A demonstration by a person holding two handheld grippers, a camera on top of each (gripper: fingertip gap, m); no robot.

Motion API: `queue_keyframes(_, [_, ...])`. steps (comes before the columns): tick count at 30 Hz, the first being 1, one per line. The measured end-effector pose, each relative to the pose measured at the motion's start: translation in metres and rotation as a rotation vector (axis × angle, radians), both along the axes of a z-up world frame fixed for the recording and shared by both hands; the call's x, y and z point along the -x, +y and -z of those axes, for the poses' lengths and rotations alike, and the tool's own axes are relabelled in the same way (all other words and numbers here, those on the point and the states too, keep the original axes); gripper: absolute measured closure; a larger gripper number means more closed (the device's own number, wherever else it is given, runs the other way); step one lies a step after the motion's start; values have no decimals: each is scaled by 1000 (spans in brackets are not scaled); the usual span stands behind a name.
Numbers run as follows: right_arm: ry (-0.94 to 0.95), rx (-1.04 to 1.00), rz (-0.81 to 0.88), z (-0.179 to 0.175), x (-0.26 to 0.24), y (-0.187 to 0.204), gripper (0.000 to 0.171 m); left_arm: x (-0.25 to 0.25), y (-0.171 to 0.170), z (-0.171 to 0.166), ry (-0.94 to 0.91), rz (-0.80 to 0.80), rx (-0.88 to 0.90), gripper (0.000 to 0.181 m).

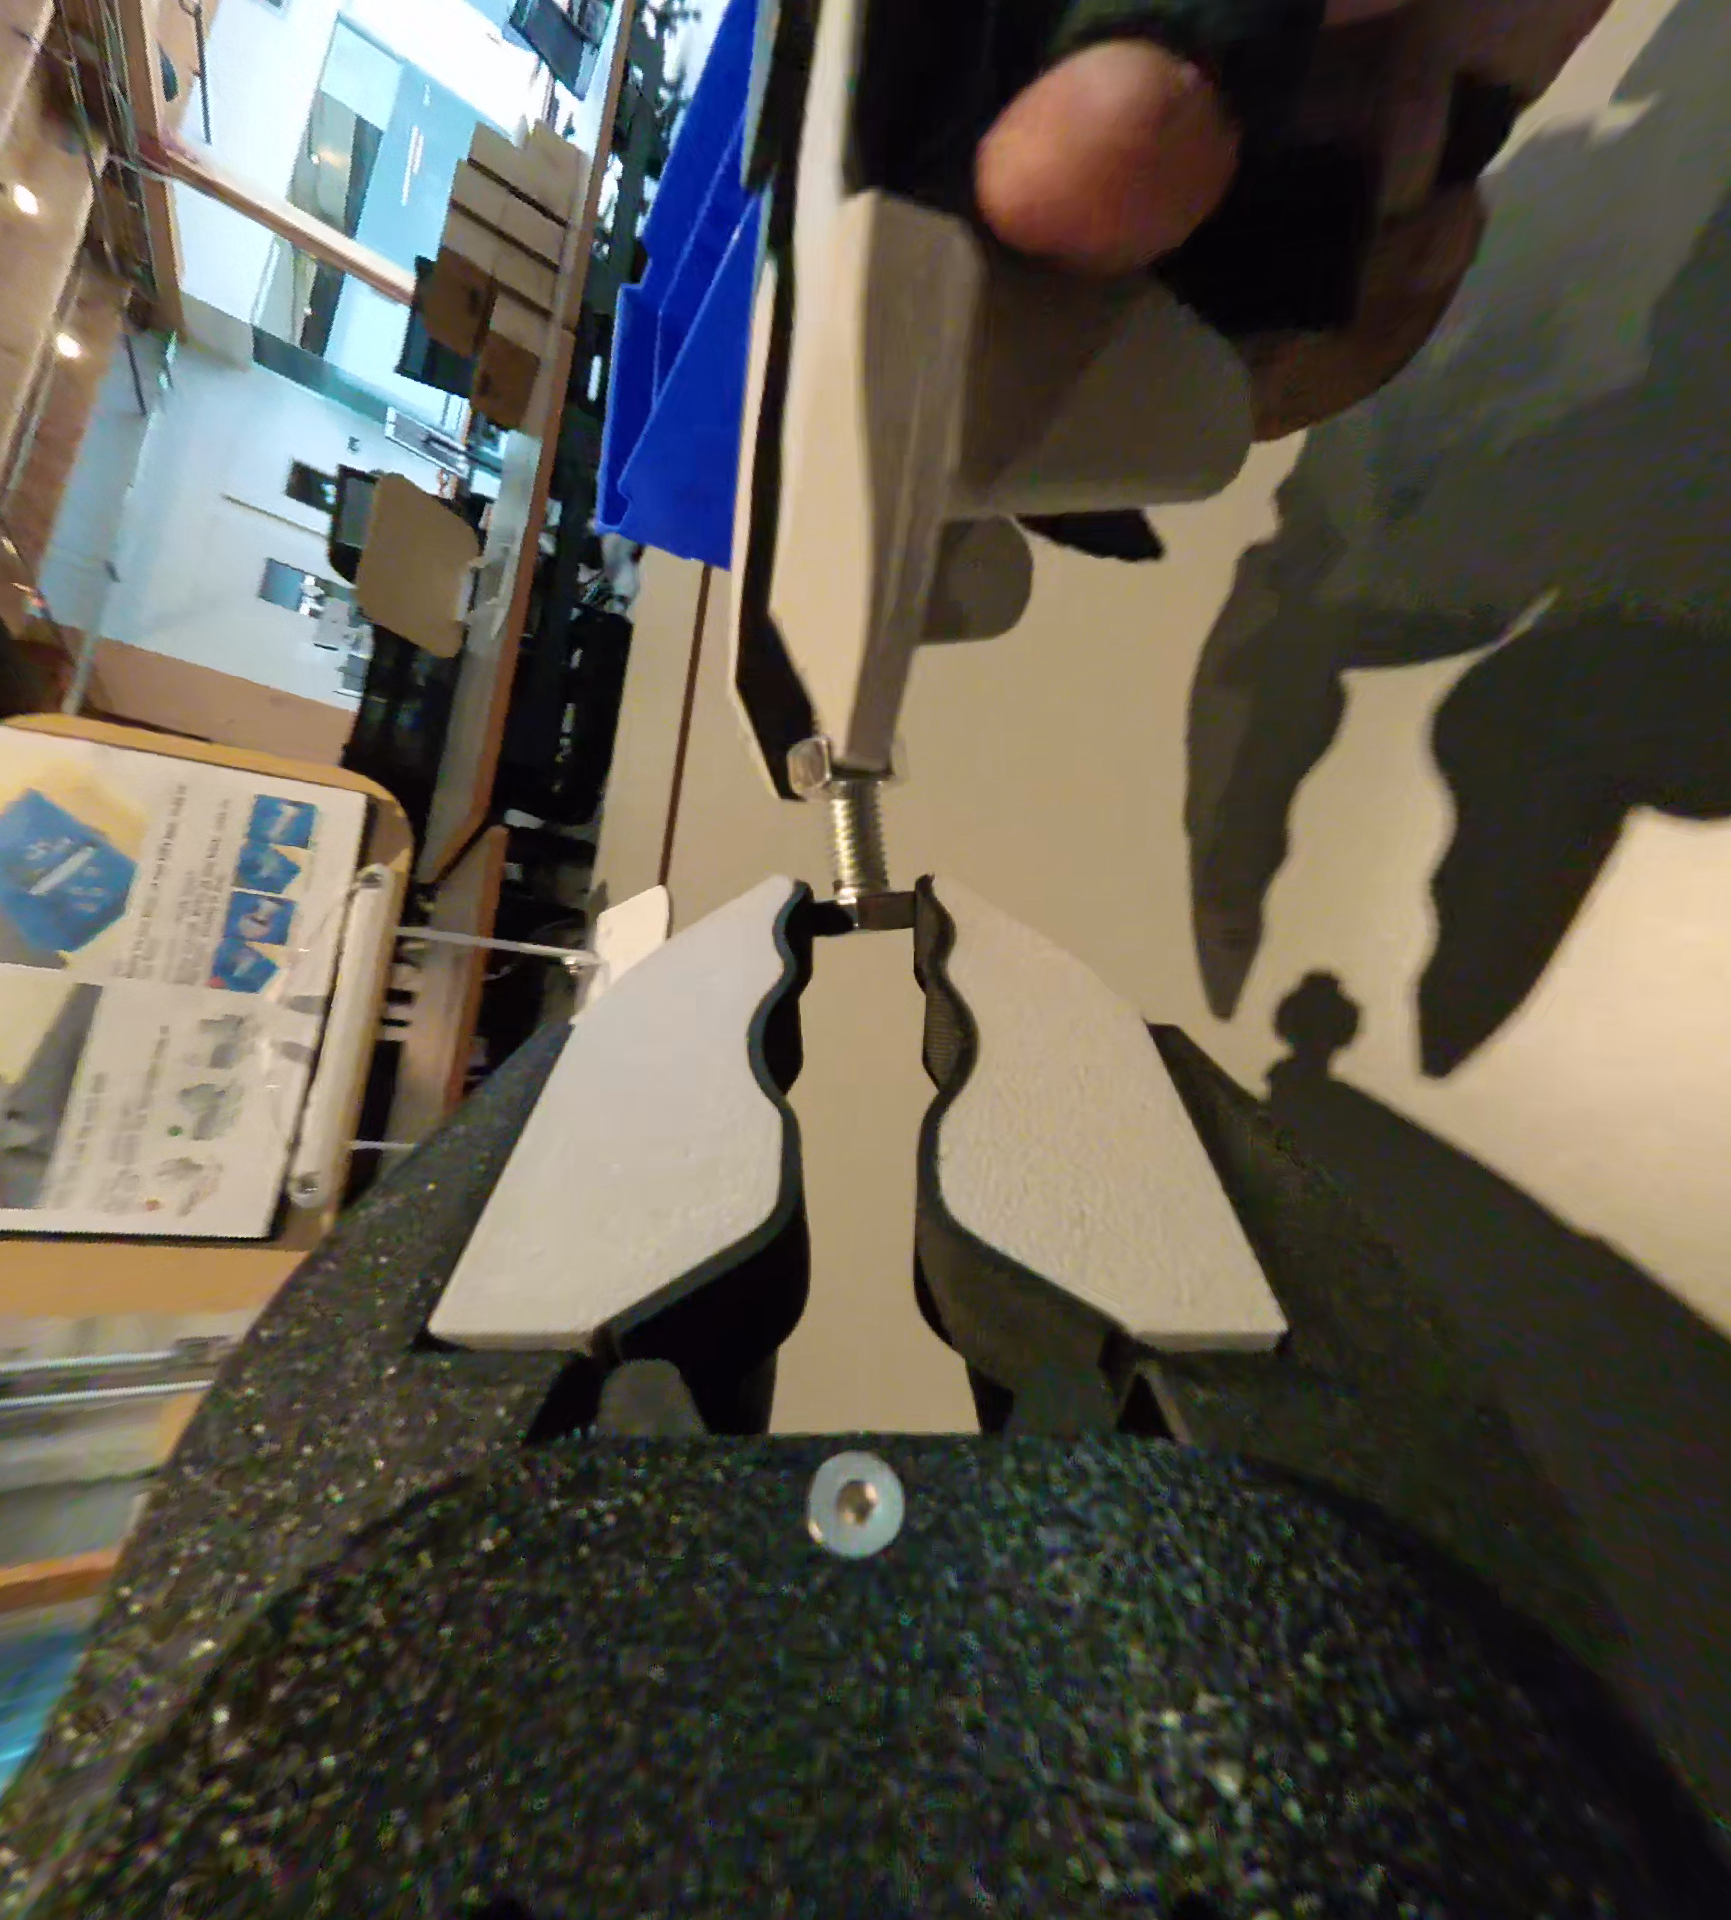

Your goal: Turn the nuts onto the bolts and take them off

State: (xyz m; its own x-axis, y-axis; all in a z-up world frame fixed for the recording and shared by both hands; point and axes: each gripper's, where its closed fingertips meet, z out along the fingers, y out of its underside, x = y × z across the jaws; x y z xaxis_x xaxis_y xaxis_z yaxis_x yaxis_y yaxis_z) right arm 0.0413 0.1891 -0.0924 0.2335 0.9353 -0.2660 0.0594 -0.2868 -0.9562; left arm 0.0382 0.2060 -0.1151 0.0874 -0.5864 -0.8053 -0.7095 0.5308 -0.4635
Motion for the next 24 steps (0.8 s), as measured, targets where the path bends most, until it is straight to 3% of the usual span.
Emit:
queue_keyframes(7, [-307, -510, 68, 6, -7, -1, 131, 2, -5, 3, -67, 60, 169, 163])
queue_keyframes(10, [-365, -575, 64, 13, -4, -3, 136, -2, -12, 6, -52, 100, 193, 163])
queue_keyframes(13, [-380, -577, 48, 18, 2, -7, 152, -5, -15, 11, -26, 112, 192, 163])
queue_keyframes(17, [-357, -375, 97, 23, 4, -1, 152, -1, -5, 11, 44, 44, 47, 163])
queue_keyframes(21, [-129, 26, 104, 20, 5, 3, 152, 2, 3, 5, 131, -41, -145, 163])
queue_keyframes(24, [48, 161, 24, 8, 5, 0, 147, -3, -1, 0, 43, -6, -78, 163])
